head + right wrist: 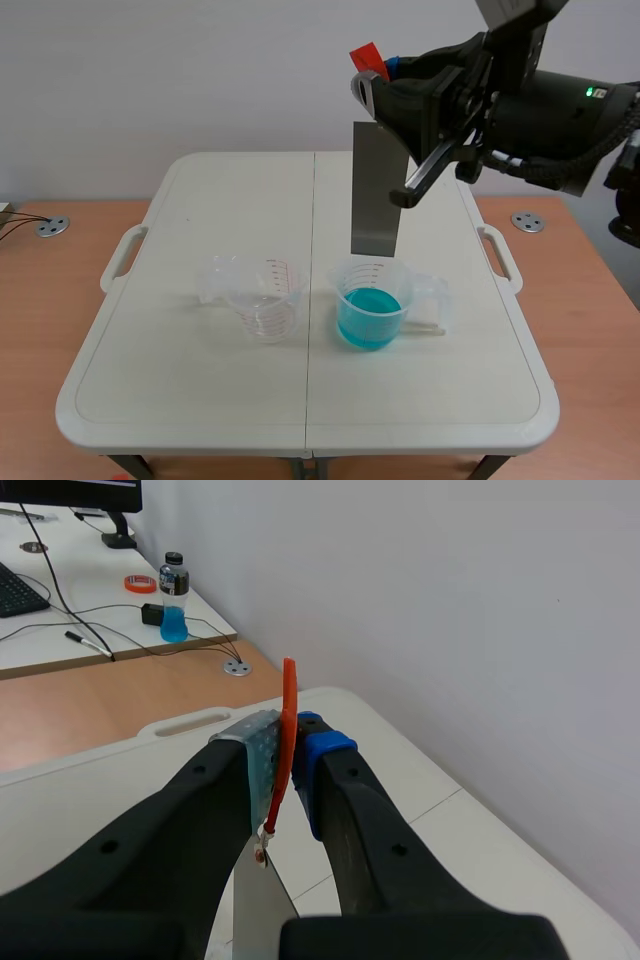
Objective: Hold the metal plate by the orange handle, dip it into the blue solution, take it out and point at it, then put the plate back in the beaker on the left.
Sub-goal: 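Raise the plate and point at it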
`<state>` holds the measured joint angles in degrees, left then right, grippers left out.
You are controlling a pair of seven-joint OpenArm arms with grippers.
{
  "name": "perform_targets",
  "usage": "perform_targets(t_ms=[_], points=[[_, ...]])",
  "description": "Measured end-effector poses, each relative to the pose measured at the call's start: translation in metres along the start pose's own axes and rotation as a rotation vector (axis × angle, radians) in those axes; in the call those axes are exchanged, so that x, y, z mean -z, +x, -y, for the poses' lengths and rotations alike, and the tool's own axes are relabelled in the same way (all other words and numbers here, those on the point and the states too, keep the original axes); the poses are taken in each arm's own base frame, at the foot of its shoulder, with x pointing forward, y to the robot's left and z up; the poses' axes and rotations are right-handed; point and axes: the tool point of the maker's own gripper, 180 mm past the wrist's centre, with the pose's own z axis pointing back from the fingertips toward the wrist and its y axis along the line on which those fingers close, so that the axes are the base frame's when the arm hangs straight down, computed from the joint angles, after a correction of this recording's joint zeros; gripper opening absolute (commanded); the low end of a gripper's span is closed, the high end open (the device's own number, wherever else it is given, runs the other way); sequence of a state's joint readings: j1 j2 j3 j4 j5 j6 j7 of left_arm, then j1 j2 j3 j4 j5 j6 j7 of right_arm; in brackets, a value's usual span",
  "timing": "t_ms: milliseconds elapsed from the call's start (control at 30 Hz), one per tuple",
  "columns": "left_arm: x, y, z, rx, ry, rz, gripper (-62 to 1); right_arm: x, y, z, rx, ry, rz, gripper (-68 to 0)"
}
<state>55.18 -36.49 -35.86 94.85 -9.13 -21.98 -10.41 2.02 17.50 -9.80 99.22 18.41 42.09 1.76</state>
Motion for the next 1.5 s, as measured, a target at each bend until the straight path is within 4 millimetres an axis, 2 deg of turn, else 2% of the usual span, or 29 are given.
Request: perform_targets(t_ms=[233,433,533,867,1200,1500], points=[[0.024,0.046,0.037,0.003,-0.212,0.147,-59.8,0.001,0.004,-0.002,0.028,0.006,-0.001,-66.2],[0.052,0.088,0.056,0.025,-0.287,0.281,-59.8,0.001,0.004,-0.002,0.033,0.009,-0.002,-66.2],[0.062,0.105,0.074,0.026,-0.349,0.331,-59.8,0.001,0.004,-0.002,0.033,0.009,-0.003,-66.2],[0.096,0.137,0.136,0.058,-0.514,0.365,-59.8,0.001,0.001,-0.002,0.033,0.01,-0.023,-66.2],[0.131,0.16,0.174,0.048,-0.589,0.394,-59.8,0.001,0.001,-0.002,0.033,0.01,-0.021,-66.2],[0.154,0.171,0.194,0.089,-0.619,0.393,-59.8,0.001,0.001,-0.002,0.033,0.01,-0.022,-66.2]])
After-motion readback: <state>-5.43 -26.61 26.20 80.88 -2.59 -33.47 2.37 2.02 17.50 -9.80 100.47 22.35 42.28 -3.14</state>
